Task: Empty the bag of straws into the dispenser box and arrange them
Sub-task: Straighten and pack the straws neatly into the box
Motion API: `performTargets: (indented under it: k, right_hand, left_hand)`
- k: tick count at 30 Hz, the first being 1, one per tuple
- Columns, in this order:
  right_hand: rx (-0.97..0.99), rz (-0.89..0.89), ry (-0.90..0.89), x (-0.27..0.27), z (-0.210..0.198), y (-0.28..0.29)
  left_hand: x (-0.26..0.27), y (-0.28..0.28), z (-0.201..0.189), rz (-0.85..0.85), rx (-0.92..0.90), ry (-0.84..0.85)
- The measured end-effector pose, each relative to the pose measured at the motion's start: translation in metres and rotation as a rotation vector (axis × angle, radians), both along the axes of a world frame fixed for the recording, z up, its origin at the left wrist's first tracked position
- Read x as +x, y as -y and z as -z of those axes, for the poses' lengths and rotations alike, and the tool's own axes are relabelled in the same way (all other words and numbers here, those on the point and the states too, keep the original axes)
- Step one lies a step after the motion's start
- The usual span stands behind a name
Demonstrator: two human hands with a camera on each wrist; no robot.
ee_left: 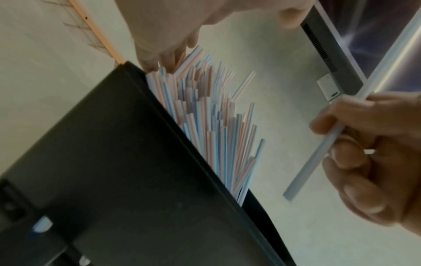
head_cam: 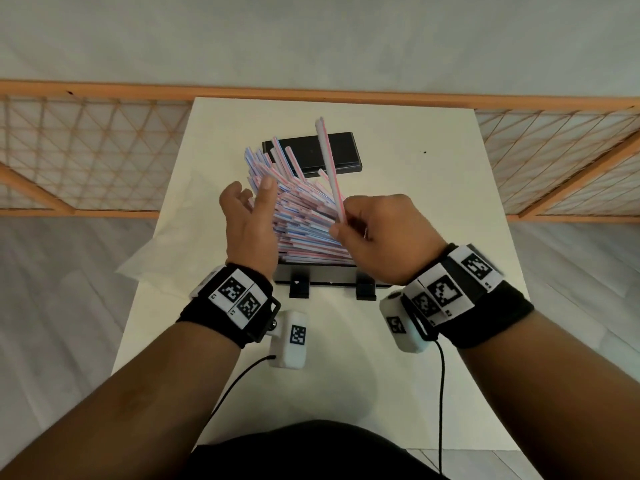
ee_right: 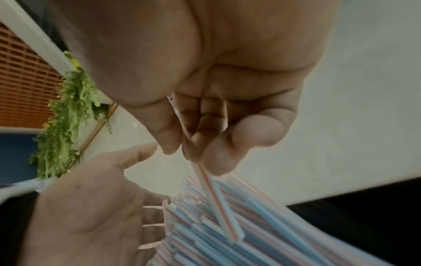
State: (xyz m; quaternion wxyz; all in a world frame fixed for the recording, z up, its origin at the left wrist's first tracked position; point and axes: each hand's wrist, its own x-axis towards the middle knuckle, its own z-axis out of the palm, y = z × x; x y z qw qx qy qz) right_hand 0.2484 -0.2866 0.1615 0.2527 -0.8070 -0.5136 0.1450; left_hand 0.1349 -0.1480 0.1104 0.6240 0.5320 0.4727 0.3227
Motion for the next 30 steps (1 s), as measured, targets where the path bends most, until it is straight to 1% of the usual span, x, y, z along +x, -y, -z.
performTargets:
  k: [2, 4, 6, 8, 10, 13, 16, 18, 20, 22, 24, 27, 30]
  right_hand:
    - [-0.101, -0.008, 0.072, 0.006, 0.006, -0.005]
    - [-0.257, -0.02, 0.133, 0.009, 0.021, -0.008]
    - [-0.384, -0.016, 0.144, 0.009, 0.039, -0.007]
    - [-0.408, -0.012, 0.097, 0.007, 0.055, -0.003]
    - [-0.389, -0.013, 0.077, 0.005, 0.065, 0.0]
    - [-0.456, -0.018, 0.058, 0.003, 0.071, 0.002]
    - [-0.501, -0.046, 0.092, 0.002, 0.07, -0.003]
    - [-0.48, -0.083, 0.047, 0.0, 0.071, -0.007]
    - [-0.519, -0.082, -0.004, -0.002, 0.074, -0.013]
    - [-0.578, -0.047, 0.014, -0.002, 0.078, -0.018]
    - [-0.63, -0.049, 0.012, -0.002, 0.077, -0.022]
    - [-0.62, -0.072, -0.067, 0.0, 0.074, -0.027]
    - [-0.687, -0.04, 0.003, 0.0, 0.077, -0.03]
  left_hand:
    - [0.0, 0.003, 0.001, -0.018, -0.046, 0.005]
    - [-0.002, 0.004, 0.003, -0.033, -0.09, 0.015]
    - [-0.004, 0.004, 0.005, -0.043, -0.095, 0.016]
    - [-0.004, 0.003, 0.004, -0.032, -0.083, -0.014]
    - [-0.002, 0.001, 0.004, 0.009, -0.068, -0.058]
    - [-0.001, 0.001, 0.009, 0.082, -0.067, -0.11]
    - [0.002, 0.001, 0.008, 0.079, -0.032, -0.161]
    - [0.003, 0.0, 0.006, 0.053, 0.004, -0.177]
    - [0.003, -0.003, 0.01, 0.028, 0.012, -0.164]
    - [0.001, -0.005, 0.013, 0.015, -0.001, -0.146]
    - [0.001, -0.006, 0.015, 0.019, -0.024, -0.128]
    - [-0.001, -0.008, 0.013, 0.038, -0.036, -0.11]
    - [-0.003, -0.011, 0.016, 0.033, -0.061, -0.102]
